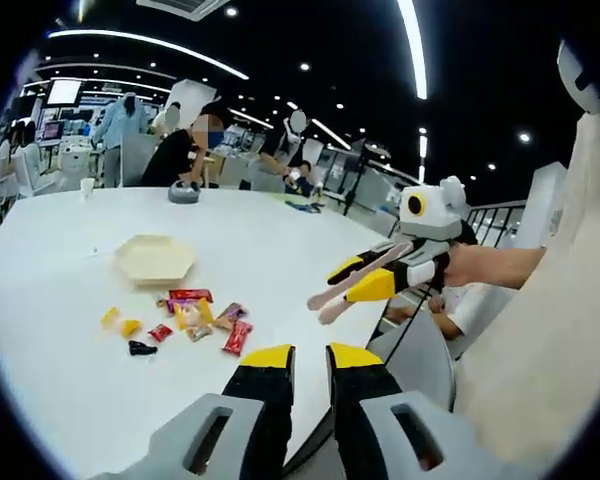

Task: Place the target food into the container with the food tongs after gripping and lifting it, then release it inside without dropping or visibly crushing the food.

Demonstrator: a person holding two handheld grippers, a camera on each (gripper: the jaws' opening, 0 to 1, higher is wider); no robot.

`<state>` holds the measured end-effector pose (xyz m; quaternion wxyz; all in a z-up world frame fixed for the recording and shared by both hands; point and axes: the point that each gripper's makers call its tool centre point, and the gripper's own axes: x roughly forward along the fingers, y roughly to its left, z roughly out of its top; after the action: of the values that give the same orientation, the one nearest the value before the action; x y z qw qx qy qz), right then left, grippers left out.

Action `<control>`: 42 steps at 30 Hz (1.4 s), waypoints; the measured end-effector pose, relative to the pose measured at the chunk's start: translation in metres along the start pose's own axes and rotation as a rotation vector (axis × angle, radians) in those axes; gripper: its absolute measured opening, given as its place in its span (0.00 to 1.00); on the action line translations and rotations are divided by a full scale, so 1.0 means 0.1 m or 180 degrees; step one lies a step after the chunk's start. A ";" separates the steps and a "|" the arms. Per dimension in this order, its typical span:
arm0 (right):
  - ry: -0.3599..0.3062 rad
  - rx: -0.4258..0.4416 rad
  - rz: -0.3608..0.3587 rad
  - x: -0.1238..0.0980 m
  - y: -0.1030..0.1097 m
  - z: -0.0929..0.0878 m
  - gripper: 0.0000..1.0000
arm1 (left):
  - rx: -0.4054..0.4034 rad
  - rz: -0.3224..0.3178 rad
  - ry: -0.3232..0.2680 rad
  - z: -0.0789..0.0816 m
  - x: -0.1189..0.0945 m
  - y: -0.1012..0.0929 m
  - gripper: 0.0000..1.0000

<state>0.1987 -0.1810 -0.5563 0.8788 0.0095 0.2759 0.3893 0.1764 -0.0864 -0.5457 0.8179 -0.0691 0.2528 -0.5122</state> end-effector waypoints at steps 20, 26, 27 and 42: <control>0.0420 -0.0310 -0.0124 0.17 -0.26 -0.15 0.22 | -0.0105 0.0009 0.0051 -0.09 0.03 0.13 0.09; 0.0430 -0.0205 -0.0163 0.19 -0.37 -0.17 0.22 | -0.0139 0.0019 0.0056 -0.11 0.04 0.16 0.08; 0.0429 -0.0188 -0.0153 0.20 -0.37 -0.17 0.22 | -0.0144 0.0020 0.0057 -0.11 0.04 0.16 0.08; 0.0350 -0.0134 -0.0135 0.26 -0.46 -0.08 0.23 | -0.0211 0.0053 0.0057 -0.14 0.03 0.20 0.07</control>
<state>0.2402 -0.1966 -0.5862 0.8703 -0.0361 0.3157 0.3763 0.1863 -0.0775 -0.5665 0.8171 -0.0894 0.2776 -0.4973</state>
